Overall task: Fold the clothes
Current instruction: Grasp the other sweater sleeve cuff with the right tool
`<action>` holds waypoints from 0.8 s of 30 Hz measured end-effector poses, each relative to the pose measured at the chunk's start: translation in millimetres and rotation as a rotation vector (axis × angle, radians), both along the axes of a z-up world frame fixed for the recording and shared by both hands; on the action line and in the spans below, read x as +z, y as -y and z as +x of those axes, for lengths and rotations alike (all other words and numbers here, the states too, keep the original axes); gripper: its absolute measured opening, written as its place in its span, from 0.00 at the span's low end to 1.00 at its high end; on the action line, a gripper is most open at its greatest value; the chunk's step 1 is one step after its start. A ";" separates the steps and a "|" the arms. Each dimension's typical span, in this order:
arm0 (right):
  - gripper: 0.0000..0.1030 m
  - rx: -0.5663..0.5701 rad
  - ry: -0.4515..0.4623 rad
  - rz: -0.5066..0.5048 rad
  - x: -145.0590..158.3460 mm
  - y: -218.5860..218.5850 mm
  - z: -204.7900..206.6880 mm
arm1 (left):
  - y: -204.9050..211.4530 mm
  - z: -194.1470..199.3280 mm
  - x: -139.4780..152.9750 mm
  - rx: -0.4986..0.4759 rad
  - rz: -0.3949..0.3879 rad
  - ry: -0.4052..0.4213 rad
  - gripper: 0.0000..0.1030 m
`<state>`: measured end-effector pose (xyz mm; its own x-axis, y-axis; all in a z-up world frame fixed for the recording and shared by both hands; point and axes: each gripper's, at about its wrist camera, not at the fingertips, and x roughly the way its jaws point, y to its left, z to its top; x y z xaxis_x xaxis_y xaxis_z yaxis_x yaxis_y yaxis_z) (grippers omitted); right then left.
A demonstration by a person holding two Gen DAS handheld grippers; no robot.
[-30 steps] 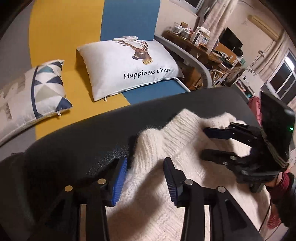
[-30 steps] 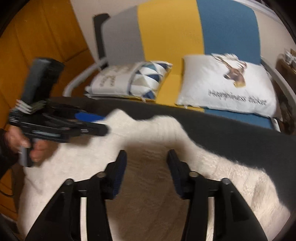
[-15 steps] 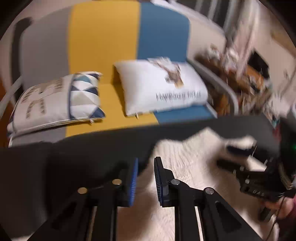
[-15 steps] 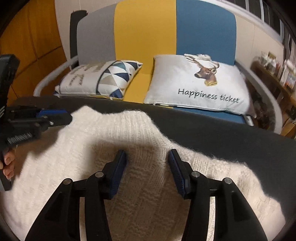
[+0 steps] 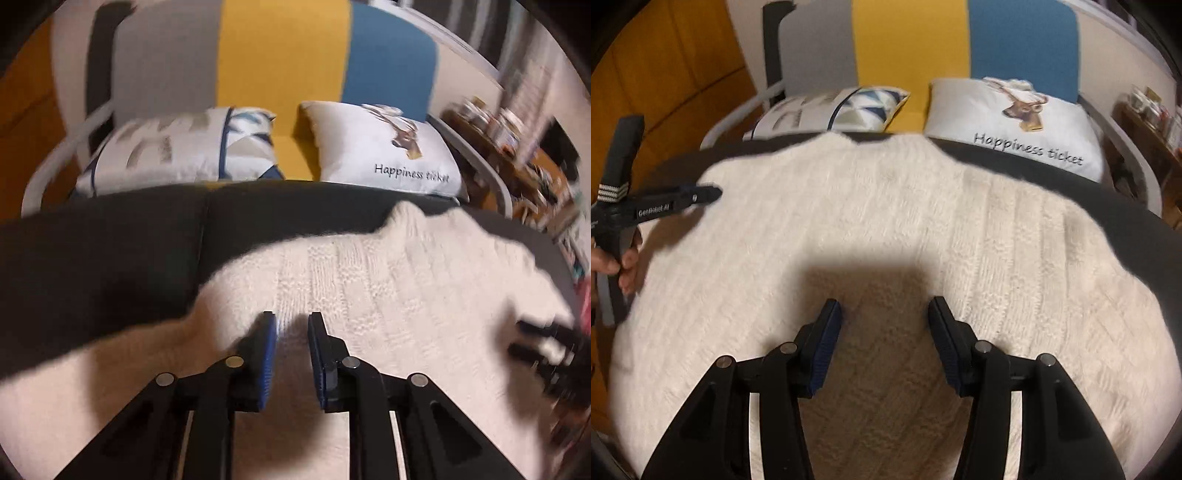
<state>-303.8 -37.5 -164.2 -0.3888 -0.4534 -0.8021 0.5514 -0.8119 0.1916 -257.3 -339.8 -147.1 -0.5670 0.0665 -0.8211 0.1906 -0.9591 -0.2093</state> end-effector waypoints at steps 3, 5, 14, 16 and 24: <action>0.52 -0.055 0.052 -0.151 10.3 -42.1 27.3 | -22.7 26.8 14.2 -0.043 0.099 -0.037 0.19; 0.57 -0.092 0.087 -0.251 17.1 -70.2 45.5 | -47.5 44.6 18.5 -0.101 0.105 -0.040 0.19; 0.57 -0.554 0.071 -0.513 20.8 -310.8 149.8 | -183.5 104.4 13.3 -0.429 0.022 -0.050 0.19; 0.57 -0.705 0.039 -0.586 21.0 -374.4 174.0 | -208.1 107.3 10.5 -0.469 0.033 -0.041 0.19; 0.57 -1.026 0.075 -0.795 -15.2 -506.7 211.1 | -252.9 99.8 -1.3 -0.497 0.052 0.005 0.19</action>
